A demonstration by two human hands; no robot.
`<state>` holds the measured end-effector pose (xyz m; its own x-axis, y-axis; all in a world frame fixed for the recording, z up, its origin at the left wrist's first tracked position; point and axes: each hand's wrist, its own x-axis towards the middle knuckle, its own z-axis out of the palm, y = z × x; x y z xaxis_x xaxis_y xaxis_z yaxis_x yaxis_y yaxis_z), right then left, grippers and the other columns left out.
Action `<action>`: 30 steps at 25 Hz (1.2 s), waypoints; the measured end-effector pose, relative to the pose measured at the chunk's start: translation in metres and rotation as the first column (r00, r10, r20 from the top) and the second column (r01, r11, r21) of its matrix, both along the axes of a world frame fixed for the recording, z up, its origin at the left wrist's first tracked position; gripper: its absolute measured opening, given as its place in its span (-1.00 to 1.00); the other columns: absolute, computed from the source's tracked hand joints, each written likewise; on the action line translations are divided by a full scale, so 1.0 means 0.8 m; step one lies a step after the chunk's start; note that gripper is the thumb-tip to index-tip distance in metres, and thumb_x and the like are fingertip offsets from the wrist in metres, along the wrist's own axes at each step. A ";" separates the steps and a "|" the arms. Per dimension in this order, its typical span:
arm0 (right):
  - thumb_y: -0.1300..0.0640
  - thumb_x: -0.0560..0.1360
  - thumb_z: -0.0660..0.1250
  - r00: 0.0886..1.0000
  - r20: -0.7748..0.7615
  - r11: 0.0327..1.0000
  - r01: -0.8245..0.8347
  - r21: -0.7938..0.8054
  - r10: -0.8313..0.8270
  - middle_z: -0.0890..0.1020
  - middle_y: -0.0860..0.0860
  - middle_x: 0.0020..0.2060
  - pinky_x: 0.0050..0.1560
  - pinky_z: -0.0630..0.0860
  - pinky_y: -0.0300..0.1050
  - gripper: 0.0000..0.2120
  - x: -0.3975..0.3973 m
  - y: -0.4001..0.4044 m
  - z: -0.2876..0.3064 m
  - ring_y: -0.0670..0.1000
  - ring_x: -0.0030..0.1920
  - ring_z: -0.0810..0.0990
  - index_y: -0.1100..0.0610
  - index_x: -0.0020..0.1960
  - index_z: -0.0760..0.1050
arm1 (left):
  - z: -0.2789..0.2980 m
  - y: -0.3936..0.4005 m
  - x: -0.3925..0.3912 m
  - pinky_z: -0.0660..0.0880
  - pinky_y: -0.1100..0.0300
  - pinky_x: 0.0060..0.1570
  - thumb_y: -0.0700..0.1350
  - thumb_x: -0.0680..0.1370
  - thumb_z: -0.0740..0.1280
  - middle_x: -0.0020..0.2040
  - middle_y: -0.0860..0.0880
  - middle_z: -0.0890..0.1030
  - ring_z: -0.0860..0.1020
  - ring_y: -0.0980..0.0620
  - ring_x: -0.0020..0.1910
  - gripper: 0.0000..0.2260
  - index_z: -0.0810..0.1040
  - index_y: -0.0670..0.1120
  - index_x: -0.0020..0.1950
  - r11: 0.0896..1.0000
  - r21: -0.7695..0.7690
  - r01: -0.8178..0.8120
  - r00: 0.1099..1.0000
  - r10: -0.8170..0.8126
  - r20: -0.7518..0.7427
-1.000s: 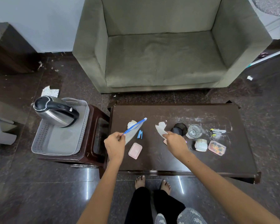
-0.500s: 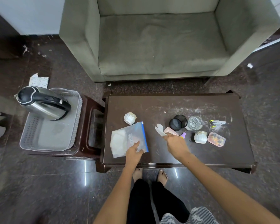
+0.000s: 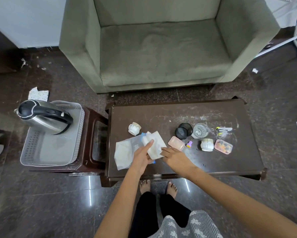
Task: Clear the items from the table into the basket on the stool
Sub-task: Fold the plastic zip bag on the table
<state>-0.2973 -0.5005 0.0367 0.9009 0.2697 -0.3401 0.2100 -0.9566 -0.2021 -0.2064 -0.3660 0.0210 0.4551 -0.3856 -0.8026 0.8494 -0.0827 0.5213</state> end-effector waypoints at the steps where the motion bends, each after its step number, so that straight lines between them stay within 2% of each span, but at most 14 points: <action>1: 0.19 -0.02 0.63 0.999 0.043 1.000 -0.013 0.009 0.012 0.69 -0.07 -0.18 -0.08 0.63 -0.19 -0.70 -0.001 0.000 0.001 0.00 0.00 0.68 0.01 -0.34 0.65 | 0.001 0.000 0.000 0.52 -0.08 0.09 -0.06 0.49 0.39 0.07 -0.14 0.65 0.62 -0.08 -0.02 -0.84 0.58 -0.04 0.05 0.999 0.047 0.015 0.999 -0.016 0.037; 3: 0.24 -0.01 0.61 0.994 0.106 0.997 -0.006 0.073 -0.002 0.68 -0.04 -0.19 -0.06 0.64 -0.12 -0.73 0.000 -0.001 0.009 0.06 0.00 0.68 0.01 -0.40 0.62 | -0.003 -0.001 0.001 0.53 -0.04 0.04 -0.14 0.51 0.36 0.11 -0.13 0.61 0.61 -0.05 -0.03 -0.83 0.55 -0.06 0.10 0.995 0.092 -0.028 0.998 0.022 0.059; 5: 0.26 0.04 0.53 0.988 0.145 0.991 0.034 0.131 -0.053 0.68 -0.02 -0.18 -0.08 0.64 -0.08 -0.81 0.002 0.000 0.013 0.10 -0.01 0.67 0.04 -0.45 0.58 | 0.001 -0.002 0.003 0.53 -0.03 0.04 -0.02 0.54 0.32 0.10 -0.11 0.62 0.61 -0.05 -0.01 -0.75 0.51 -0.07 0.18 0.994 0.062 -0.085 0.996 0.085 0.003; 7: 0.28 0.10 0.48 0.983 0.159 0.984 0.070 0.164 -0.096 0.69 0.02 -0.10 -0.07 0.63 -0.08 -0.85 0.006 0.004 0.014 0.12 -0.02 0.66 0.09 -0.37 0.62 | 0.004 -0.002 0.004 0.53 -0.10 0.10 0.12 0.49 0.35 0.05 -0.08 0.66 0.63 -0.07 0.02 -0.68 0.52 -0.03 0.15 0.998 0.036 -0.051 0.998 0.052 -0.020; 9: 0.27 0.07 0.53 0.989 0.139 0.992 0.036 0.118 -0.053 0.68 0.05 -0.02 0.00 0.61 -0.06 -0.78 0.011 0.010 0.010 0.13 0.00 0.66 0.11 -0.29 0.66 | 0.006 -0.001 0.001 0.56 -0.15 0.09 0.04 0.42 0.45 0.02 -0.08 0.67 0.65 -0.07 0.00 -0.66 0.52 -0.01 0.14 0.998 0.056 0.004 0.999 -0.006 0.045; 12: 0.28 0.11 0.50 0.995 0.096 0.994 -0.040 0.101 0.030 0.68 0.05 0.02 0.09 0.56 0.02 -0.87 0.019 0.012 0.013 0.12 0.03 0.64 0.10 -0.42 0.61 | 0.000 0.001 -0.002 0.59 -0.03 -0.08 -0.16 0.46 0.42 0.09 -0.14 0.63 0.61 -0.09 -0.02 -0.63 0.46 -0.07 0.24 0.982 0.180 -0.061 0.994 0.045 0.095; 14: 0.38 0.19 0.37 0.985 0.055 0.950 0.142 0.278 -0.163 0.68 0.05 0.04 0.10 0.51 -0.07 -0.82 0.023 0.009 0.015 0.09 0.04 0.62 0.13 -0.47 0.54 | -0.003 0.004 0.001 0.55 0.01 -0.09 -0.22 0.52 0.31 0.16 -0.16 0.58 0.56 -0.12 0.03 -0.64 0.42 -0.14 0.31 0.971 0.181 -0.157 0.987 0.149 0.059; 16: 0.48 0.23 0.20 0.881 -0.045 0.752 0.428 0.501 -0.471 0.66 0.07 0.06 0.00 0.43 -0.26 -0.78 0.020 0.007 0.012 0.06 0.08 0.60 0.20 -0.43 0.47 | -0.003 0.009 0.005 0.55 -0.05 -0.02 -0.22 0.52 0.30 0.15 -0.13 0.56 0.53 -0.12 0.05 -0.65 0.43 -0.15 0.31 0.961 0.184 -0.208 0.978 0.203 0.047; 19: 0.50 0.38 0.16 0.524 -0.233 0.231 0.673 0.702 -0.819 0.62 0.00 0.02 -0.04 0.41 -0.41 -0.77 0.013 0.016 0.001 -0.03 0.06 0.58 0.22 -0.21 0.45 | 0.002 0.017 0.009 0.50 -0.16 0.11 -0.19 0.51 0.34 0.09 -0.09 0.55 0.50 -0.11 0.03 -0.71 0.47 -0.13 0.23 0.947 0.195 -0.254 0.967 0.253 0.031; 21: 0.31 0.50 0.27 0.256 -0.462 -0.149 0.723 0.675 -0.849 0.56 -0.09 -0.08 -0.07 0.42 -0.36 -0.90 0.015 0.032 -0.003 -0.05 -0.01 0.54 0.20 0.01 0.47 | 0.004 0.019 0.008 0.52 -0.13 0.01 -0.18 0.52 0.35 0.07 -0.08 0.56 0.52 -0.10 0.02 -0.73 0.48 -0.12 0.21 0.944 0.168 -0.286 0.958 0.286 0.024; 23: 0.08 0.48 0.39 0.167 -0.659 -0.356 0.732 0.582 -0.734 0.55 -0.07 -0.13 -0.13 0.48 -0.25 -0.70 0.022 0.048 -0.008 -0.03 -0.07 0.55 0.17 0.13 0.45 | 0.005 0.019 0.003 0.54 -0.19 0.04 -0.16 0.51 0.36 0.12 -0.09 0.58 0.55 -0.14 0.08 -0.70 0.49 -0.14 0.24 0.948 0.120 -0.296 0.955 0.297 0.013; 25: 0.05 0.43 0.45 0.168 -0.715 -0.413 0.718 0.561 -0.679 0.61 0.03 -0.09 -0.22 0.56 -0.16 -0.64 0.027 0.059 -0.015 0.00 -0.09 0.60 0.19 0.13 0.47 | 0.006 0.018 -0.002 0.52 -0.21 0.12 -0.16 0.51 0.37 0.15 -0.10 0.60 0.56 -0.15 0.13 -0.68 0.49 -0.14 0.26 0.949 0.085 -0.304 0.952 0.305 0.002; 27: 0.13 0.42 0.47 0.150 -0.690 -0.425 0.690 0.587 -0.708 0.63 0.12 -0.10 -0.23 0.57 -0.06 -0.71 0.031 0.060 -0.022 0.07 -0.11 0.61 0.24 0.05 0.51 | 0.009 0.021 -0.003 0.53 -0.16 0.12 -0.17 0.49 0.38 0.13 -0.08 0.62 0.58 -0.12 0.11 -0.69 0.51 -0.14 0.23 0.949 0.066 -0.309 0.951 0.309 0.006; 30: 0.11 0.40 0.46 0.192 -0.634 -0.318 0.735 0.599 -0.749 0.59 0.17 -0.25 -0.21 0.51 0.07 -0.80 0.031 0.043 -0.024 0.12 -0.21 0.55 0.25 -0.13 0.55 | 0.012 0.035 0.007 0.58 -0.01 0.02 -0.20 0.48 0.40 0.07 -0.07 0.64 0.61 -0.06 0.05 -0.75 0.54 -0.13 0.14 0.949 0.004 -0.315 0.949 0.314 0.033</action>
<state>-0.2723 -0.4662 0.0174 0.5921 -0.5634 -0.5762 -0.5314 0.2645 -0.8048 -0.2009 -0.3379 0.0310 0.5774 -0.2113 -0.7887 0.8161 0.1809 0.5489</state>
